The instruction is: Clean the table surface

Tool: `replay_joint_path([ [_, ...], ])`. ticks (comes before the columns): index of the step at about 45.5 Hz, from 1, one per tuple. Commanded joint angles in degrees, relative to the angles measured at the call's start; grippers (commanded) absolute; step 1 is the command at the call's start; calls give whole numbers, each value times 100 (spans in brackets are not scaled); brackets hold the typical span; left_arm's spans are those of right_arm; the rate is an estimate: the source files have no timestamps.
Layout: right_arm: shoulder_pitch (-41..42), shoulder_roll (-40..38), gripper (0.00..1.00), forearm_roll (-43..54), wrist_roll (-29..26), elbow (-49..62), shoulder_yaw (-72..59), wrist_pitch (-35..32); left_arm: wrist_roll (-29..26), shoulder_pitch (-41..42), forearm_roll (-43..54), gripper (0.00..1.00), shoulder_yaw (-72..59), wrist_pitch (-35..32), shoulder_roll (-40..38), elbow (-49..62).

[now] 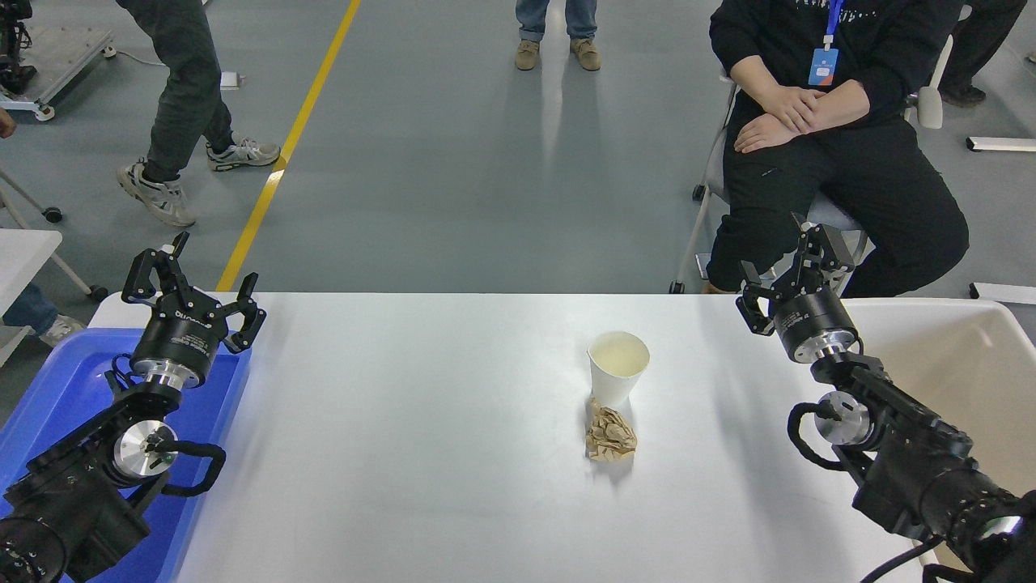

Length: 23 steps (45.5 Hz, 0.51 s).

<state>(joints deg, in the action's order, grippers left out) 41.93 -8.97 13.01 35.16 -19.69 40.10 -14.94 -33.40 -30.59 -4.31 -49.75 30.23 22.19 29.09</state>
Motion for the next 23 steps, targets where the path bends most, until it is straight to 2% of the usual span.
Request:
replay_joint_path([
  [1, -1, 9, 99, 0, -1, -9, 6, 9, 0, 0, 0, 100, 0, 0, 5, 0],
  [23, 140, -8, 99, 0, -9, 0, -29, -9, 0, 0, 0, 100, 0, 0, -4, 0],
])
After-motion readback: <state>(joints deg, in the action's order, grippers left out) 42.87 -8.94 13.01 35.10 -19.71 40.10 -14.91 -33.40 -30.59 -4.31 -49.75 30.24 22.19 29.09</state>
